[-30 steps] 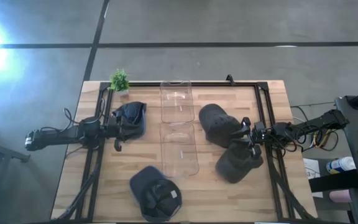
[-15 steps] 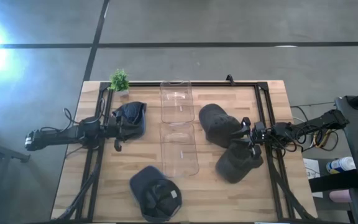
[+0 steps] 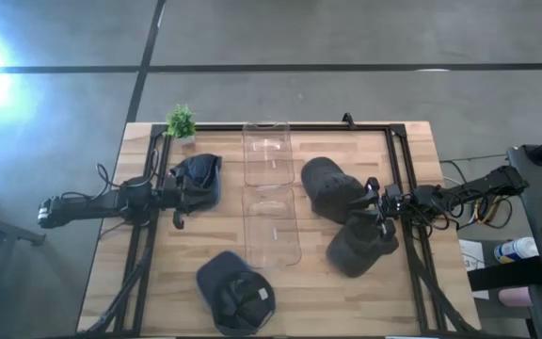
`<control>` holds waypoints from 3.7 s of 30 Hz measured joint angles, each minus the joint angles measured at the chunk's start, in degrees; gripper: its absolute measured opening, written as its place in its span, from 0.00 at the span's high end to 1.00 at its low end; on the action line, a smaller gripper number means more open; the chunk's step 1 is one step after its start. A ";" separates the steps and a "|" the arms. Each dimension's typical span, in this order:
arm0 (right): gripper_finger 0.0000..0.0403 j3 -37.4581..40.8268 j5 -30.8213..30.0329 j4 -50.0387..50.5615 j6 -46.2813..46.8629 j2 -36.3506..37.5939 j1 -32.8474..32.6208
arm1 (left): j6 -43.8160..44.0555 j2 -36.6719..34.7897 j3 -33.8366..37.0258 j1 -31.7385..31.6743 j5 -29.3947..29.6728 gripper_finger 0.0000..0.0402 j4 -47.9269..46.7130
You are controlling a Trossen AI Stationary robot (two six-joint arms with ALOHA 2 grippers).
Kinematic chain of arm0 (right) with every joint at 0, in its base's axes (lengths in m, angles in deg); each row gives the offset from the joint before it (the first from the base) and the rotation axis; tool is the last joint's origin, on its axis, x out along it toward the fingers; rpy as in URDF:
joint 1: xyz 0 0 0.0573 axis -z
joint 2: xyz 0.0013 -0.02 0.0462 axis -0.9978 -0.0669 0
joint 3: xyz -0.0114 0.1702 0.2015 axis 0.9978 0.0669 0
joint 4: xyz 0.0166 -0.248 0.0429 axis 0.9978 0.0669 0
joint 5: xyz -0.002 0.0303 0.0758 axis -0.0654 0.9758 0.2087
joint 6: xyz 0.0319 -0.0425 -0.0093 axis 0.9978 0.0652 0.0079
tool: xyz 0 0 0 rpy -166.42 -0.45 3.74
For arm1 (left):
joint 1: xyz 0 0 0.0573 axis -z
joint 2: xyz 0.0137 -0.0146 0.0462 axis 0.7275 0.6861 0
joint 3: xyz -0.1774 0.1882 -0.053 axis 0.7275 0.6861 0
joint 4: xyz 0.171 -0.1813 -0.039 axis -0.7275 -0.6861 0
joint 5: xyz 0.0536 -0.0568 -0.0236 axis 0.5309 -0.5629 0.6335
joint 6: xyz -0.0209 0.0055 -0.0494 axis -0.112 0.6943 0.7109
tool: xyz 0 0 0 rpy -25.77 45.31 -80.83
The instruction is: Pick & Place hat
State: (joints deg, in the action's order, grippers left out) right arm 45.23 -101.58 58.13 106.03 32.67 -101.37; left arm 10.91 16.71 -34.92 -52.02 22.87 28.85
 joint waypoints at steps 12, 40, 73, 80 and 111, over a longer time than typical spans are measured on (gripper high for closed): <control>0.69 0.01 0.00 0.01 0.00 0.00 -0.01 | 0.00 -0.01 -0.02 0.00 -0.01 0.68 0.00; 0.69 0.01 0.00 -0.16 -11.93 0.01 0.00 | 0.00 0.00 -0.02 0.01 0.00 0.68 0.00; 0.69 -7.21 -4.05 -8.74 38.57 -7.76 -1.81 | -0.07 0.00 0.00 0.00 0.38 0.68 0.09; 0.73 -23.32 -7.26 0.28 29.49 -21.72 -1.79 | 4.00 -0.06 0.04 0.00 1.95 0.68 1.62; 0.42 -75.20 14.08 76.40 -9.32 -76.08 48.56 | 60.50 -0.04 0.04 0.00 3.67 0.68 1.73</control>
State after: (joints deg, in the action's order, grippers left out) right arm -29.96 -87.50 134.53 96.71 -43.41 -52.81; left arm 71.41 16.67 -34.87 -52.02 26.54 30.58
